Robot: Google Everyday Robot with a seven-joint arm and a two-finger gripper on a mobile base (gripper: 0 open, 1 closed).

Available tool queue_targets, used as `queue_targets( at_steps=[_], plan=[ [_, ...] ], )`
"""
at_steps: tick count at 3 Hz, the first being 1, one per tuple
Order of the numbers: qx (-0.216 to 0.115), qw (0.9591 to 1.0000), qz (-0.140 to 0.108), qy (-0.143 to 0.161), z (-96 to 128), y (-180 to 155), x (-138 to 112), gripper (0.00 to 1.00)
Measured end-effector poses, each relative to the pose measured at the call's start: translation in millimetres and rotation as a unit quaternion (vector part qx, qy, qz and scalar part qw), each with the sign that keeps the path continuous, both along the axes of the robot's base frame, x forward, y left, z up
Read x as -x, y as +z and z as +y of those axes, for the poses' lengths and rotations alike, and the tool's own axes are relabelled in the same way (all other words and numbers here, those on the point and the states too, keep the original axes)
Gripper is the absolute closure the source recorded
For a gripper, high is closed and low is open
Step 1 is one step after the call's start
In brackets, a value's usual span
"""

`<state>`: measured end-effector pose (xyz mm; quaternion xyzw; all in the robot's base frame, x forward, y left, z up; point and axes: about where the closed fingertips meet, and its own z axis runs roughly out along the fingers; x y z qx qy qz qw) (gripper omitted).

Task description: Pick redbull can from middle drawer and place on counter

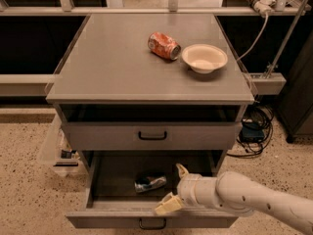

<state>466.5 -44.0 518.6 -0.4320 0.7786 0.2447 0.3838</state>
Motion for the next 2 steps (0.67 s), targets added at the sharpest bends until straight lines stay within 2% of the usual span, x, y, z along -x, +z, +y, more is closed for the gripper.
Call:
queue_targets(
  at_steps=[2],
  plan=[
    [-0.012,0.9999,-0.008,-0.001,13,-31,-22,0.00]
  ],
)
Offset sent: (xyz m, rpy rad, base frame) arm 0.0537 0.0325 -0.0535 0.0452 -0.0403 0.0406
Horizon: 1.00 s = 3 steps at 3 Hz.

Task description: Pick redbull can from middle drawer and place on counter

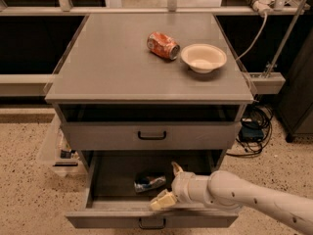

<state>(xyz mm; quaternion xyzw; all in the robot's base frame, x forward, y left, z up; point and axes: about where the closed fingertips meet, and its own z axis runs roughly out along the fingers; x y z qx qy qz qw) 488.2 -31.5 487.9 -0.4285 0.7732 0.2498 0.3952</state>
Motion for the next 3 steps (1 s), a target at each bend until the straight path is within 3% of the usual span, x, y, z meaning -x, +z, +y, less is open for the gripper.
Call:
queue_targets(
  at_steps=[1,2,3],
  plan=[
    [-0.005,0.9995,0.002,0.032,23.8,-32.1,-33.3,0.00],
    [-0.006,0.9994,0.002,0.033,25.2,-32.7,-35.7,0.00],
    [0.019,0.9995,0.005,0.023,21.1,-38.8,-34.8,0.00]
  ],
)
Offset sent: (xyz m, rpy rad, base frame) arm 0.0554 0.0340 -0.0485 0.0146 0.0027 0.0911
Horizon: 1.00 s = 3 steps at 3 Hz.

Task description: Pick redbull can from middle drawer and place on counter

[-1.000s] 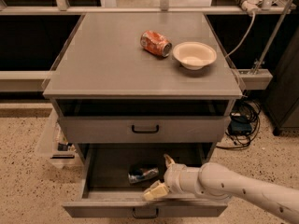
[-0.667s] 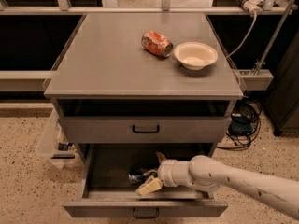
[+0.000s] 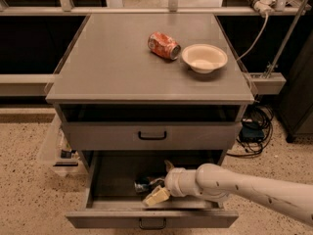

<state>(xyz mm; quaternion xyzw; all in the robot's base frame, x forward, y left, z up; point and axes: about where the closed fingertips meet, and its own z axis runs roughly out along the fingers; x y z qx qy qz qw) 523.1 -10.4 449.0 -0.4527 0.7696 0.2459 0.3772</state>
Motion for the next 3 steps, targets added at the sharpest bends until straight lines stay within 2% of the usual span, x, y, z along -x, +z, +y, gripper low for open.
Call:
queue_targets(
  at_steps=[1,3],
  plan=[
    [0.059,0.9981,-0.018,-0.006,-15.3,-19.5,-22.7,0.00],
    [0.067,0.9975,-0.018,-0.011,-13.3,-24.2,-20.0,0.00]
  ],
)
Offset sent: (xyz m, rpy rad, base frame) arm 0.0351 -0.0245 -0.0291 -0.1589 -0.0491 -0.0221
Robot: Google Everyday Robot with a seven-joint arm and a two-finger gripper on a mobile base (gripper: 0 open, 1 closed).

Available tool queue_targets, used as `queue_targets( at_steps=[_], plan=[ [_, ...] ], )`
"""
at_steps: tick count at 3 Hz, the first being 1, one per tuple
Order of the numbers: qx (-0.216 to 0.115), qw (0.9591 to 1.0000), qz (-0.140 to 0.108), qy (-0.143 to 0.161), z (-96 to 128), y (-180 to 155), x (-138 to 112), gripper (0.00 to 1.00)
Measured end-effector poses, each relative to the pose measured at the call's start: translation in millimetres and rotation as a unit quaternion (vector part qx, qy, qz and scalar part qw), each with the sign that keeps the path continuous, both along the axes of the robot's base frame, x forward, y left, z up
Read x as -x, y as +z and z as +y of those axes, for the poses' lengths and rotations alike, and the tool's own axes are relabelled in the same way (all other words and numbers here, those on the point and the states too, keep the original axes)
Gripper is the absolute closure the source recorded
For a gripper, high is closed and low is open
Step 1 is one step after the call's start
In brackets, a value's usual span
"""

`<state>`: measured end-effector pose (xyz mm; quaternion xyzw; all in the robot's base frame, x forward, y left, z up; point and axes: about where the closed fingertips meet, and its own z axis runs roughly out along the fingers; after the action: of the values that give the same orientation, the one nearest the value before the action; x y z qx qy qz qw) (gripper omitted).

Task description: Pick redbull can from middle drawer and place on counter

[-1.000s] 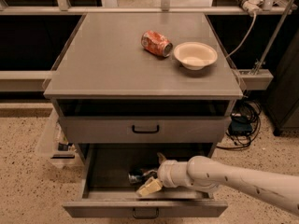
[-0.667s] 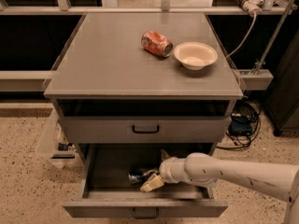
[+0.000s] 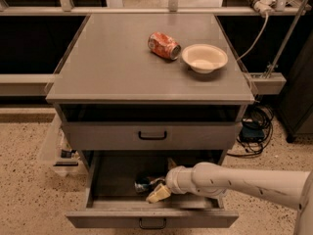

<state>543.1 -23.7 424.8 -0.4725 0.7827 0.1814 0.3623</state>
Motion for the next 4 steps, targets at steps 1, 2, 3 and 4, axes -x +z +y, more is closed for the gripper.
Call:
queue_targets(
  at_steps=[1,2,3,4],
  plan=[
    [0.000,0.9999,-0.009,0.013,13,-13,-5,0.00],
    [0.002,0.9991,-0.015,0.039,27,-31,-11,0.00],
    [0.003,0.9983,-0.007,0.058,37,-47,-12,0.00],
    [0.003,0.9983,-0.007,0.058,38,-47,-12,0.17]
  ],
)
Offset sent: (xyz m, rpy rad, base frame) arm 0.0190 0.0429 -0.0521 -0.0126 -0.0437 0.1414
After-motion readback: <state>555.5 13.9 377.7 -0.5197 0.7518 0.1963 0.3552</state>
